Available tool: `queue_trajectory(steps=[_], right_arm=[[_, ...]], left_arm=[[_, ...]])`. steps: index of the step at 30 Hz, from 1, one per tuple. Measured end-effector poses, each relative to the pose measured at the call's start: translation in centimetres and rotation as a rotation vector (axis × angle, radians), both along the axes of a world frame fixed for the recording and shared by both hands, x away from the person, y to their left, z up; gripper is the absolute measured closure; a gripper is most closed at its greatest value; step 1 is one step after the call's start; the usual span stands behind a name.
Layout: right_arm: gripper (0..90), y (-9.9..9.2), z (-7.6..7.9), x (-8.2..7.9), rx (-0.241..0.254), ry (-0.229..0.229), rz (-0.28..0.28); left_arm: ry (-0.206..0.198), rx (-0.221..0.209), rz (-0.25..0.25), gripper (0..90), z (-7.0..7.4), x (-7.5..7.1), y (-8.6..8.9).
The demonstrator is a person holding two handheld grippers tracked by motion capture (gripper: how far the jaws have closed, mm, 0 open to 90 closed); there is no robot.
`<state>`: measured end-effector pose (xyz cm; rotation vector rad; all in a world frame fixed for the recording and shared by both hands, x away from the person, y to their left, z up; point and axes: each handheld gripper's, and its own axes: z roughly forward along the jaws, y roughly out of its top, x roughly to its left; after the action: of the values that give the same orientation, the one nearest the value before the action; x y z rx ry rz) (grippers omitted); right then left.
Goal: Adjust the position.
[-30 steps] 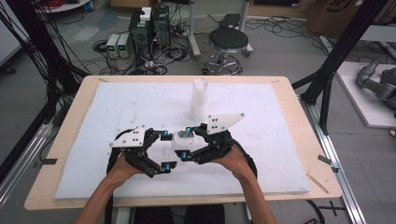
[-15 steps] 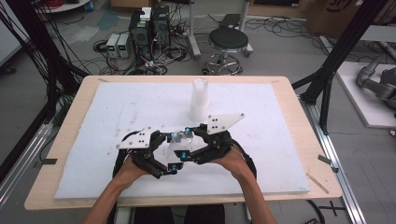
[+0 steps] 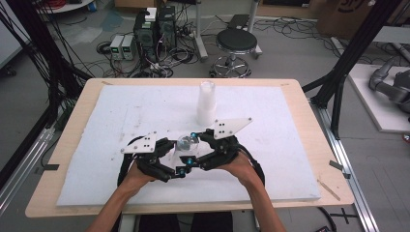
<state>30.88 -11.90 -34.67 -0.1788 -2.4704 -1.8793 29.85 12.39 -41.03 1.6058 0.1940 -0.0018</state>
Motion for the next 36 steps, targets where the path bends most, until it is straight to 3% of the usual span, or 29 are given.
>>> queue_trajectory(steps=[12, 15, 16, 18, 25, 28, 29, 30, 31, 32, 33, 34, 35, 36], right_arm=[[38.3, 0.0, -0.1, 0.1, -0.001, 0.004, 0.002], [33.5, 0.0, -0.2, 0.0, -0.002, 0.005, 0.003], [25.0, 0.1, -0.2, 0.0, -0.012, 0.013, 0.012], [20.0, 0.2, -0.3, 0.0, -0.012, 0.021, 0.018], [13.8, -0.1, -0.3, 0.1, -0.025, 0.027, 0.006], [13.8, -0.4, -0.2, 0.1, -0.040, 0.024, 0.012], [13.8, -0.4, -0.2, 0.1, -0.040, 0.024, 0.012], [13.8, -0.6, 0.0, 0.0, -0.066, 0.011, 0.000], [13.8, -0.6, 0.0, 0.0, -0.066, 0.011, 0.000], [13.8, -0.8, 0.2, -0.1, -0.092, -0.009, -0.009], [13.8, -0.9, 0.3, -0.2, -0.109, -0.011, -0.010], [13.8, -0.9, 0.3, -0.3, -0.131, -0.016, -0.010], [13.8, -0.9, 0.3, -0.3, -0.131, -0.016, -0.010], [13.8, -1.0, 0.4, -0.4, -0.174, -0.032, -0.013]], left_arm=[[0.009, 0.010, 0.003, 30.6, 0.0, 0.0, 0.1], [0.010, 0.012, 0.002, 30.6, 0.0, 0.0, 0.1], [0.008, 0.016, 0.002, 30.7, 0.0, 0.0, 0.1], [0.008, 0.019, 0.003, 30.7, 0.0, 0.0, 0.1], [-0.002, 0.057, 0.007, 30.7, 0.2, -0.1, 0.6], [-0.010, 0.114, 0.018, 30.8, 0.7, 0.1, 1.1], [-0.010, 0.114, 0.018, 30.7, 0.7, 0.1, 1.1], [-0.018, 0.172, 0.019, 30.8, 1.2, 0.2, 1.5], [-0.018, 0.172, 0.019, 30.8, 1.2, 0.2, 1.5], [-0.009, 0.241, 0.015, 30.8, 1.7, 0.4, 1.7], [-0.009, 0.241, 0.015, 30.8, 1.7, 0.4, 1.7], [0.011, 0.325, -0.001, 30.7, 2.3, 0.6, 1.8], [0.011, 0.325, -0.001, 30.8, 2.3, 0.6, 1.8], [0.022, 0.398, -0.018, 30.8, 2.8, 0.8, 1.9]])
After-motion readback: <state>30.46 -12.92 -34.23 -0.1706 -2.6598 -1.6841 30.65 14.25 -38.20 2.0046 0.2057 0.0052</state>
